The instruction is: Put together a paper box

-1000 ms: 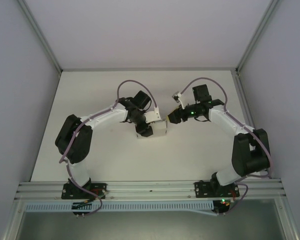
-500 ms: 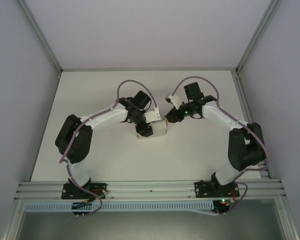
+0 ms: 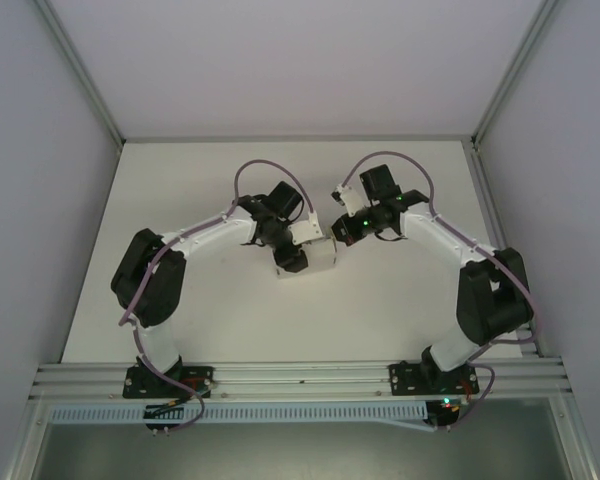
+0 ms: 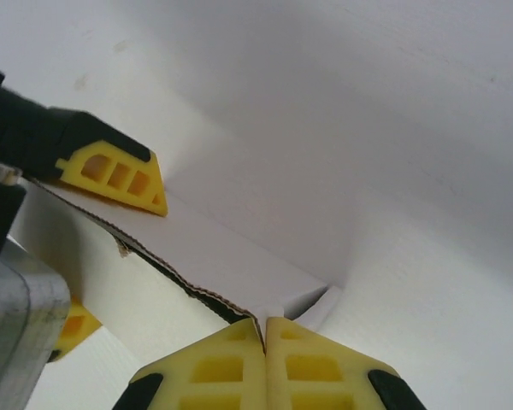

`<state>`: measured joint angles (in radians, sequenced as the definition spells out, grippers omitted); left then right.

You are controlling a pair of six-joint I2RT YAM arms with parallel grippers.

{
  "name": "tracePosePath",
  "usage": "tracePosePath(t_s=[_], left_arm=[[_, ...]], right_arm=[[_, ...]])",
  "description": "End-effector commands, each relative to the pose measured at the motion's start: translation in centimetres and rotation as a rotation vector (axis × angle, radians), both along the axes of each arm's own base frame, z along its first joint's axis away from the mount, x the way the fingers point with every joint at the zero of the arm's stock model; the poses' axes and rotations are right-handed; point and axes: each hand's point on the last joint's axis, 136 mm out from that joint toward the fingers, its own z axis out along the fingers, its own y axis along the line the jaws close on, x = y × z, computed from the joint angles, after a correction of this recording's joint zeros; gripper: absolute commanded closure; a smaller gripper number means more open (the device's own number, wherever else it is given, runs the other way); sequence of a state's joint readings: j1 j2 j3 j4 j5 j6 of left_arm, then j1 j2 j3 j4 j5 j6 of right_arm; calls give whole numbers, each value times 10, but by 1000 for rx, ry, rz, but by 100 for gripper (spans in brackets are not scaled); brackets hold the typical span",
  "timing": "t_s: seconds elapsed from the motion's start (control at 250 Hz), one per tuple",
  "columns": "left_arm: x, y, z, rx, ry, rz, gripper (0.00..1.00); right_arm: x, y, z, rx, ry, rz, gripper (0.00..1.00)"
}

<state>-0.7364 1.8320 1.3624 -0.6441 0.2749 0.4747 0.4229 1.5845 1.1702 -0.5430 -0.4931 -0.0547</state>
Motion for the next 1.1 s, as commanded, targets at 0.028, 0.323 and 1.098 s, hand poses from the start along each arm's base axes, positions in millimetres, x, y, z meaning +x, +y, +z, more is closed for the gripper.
tracePosePath(t_s=[0.028, 0.323, 1.098], left_arm=[[10, 10, -20, 59, 27, 102, 48], [12, 10, -17, 52, 15, 121, 49], [32, -10, 30, -86, -41, 217, 32]], right_arm=[[-11, 13, 15, 153, 165, -190, 100], [-20, -6, -9, 67, 136, -260, 100], [-54, -30, -95, -58, -123, -388, 100]])
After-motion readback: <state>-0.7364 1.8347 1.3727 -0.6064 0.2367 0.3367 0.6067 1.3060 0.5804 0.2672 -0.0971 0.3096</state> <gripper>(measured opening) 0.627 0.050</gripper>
